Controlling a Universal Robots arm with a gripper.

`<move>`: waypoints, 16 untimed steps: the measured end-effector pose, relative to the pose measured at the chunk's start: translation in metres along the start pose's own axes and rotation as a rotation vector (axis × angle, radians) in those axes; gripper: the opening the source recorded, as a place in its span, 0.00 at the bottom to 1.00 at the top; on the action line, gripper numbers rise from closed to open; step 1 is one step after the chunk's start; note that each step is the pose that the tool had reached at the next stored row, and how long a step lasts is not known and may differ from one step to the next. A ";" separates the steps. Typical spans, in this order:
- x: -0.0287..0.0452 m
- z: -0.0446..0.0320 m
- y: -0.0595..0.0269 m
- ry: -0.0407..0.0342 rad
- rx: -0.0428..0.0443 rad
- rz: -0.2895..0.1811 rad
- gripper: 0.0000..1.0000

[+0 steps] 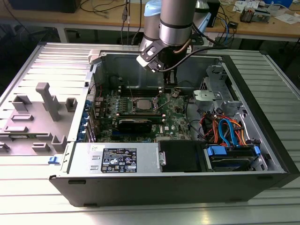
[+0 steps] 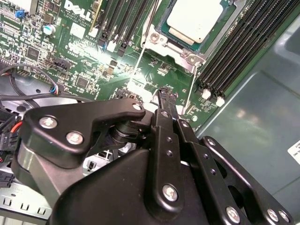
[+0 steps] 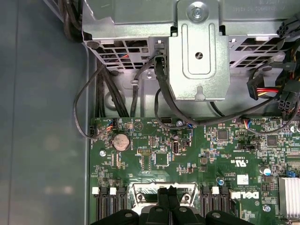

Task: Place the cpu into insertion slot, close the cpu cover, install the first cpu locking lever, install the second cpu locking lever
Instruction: 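Close the cpu cover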

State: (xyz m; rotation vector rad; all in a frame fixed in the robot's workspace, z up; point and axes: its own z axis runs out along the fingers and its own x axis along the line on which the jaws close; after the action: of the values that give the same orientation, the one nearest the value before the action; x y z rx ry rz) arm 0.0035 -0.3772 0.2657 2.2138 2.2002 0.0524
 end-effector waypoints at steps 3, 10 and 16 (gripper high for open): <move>0.0000 0.0000 0.0008 0.0000 0.0000 0.000 0.11; 0.0000 0.0002 0.0035 0.0001 0.0000 0.000 0.11; 0.0000 0.0001 0.0037 0.0000 0.0001 0.000 0.11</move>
State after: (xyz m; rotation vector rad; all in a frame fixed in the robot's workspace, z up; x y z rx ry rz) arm 0.0072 -0.3772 0.2657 2.2138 2.2003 0.0523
